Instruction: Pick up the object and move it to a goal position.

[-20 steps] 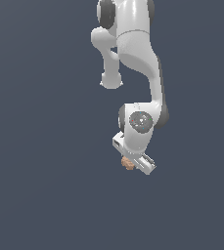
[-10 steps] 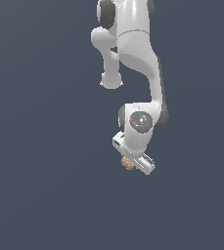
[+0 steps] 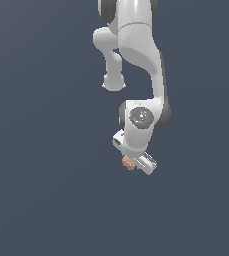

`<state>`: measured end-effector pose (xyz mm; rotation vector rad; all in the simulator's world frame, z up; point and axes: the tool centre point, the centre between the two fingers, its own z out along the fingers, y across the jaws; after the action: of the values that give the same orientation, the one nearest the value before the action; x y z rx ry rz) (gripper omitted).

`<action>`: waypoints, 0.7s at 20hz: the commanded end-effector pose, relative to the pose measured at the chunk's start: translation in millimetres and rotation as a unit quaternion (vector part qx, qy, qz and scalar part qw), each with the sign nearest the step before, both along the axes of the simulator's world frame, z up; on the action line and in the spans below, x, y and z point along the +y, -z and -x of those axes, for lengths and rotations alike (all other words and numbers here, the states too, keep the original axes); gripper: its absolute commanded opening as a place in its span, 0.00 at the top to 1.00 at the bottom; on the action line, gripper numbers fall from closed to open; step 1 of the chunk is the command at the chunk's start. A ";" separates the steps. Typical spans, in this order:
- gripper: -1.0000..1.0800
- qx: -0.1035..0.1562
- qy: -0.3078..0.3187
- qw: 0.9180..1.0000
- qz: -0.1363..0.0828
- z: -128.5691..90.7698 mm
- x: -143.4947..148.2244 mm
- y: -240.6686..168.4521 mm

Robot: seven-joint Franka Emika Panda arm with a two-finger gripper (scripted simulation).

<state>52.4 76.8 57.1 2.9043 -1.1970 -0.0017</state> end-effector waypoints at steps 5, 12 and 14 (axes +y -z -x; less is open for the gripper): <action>1.00 0.000 0.000 1.000 0.000 20.1 -15.9 -28.4; 1.00 0.000 0.000 1.000 -0.001 53.3 -41.8 -74.8; 1.00 0.000 0.000 1.000 -0.001 63.4 -49.6 -88.9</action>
<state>-3.1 33.1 135.2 2.9055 -1.1983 -0.0026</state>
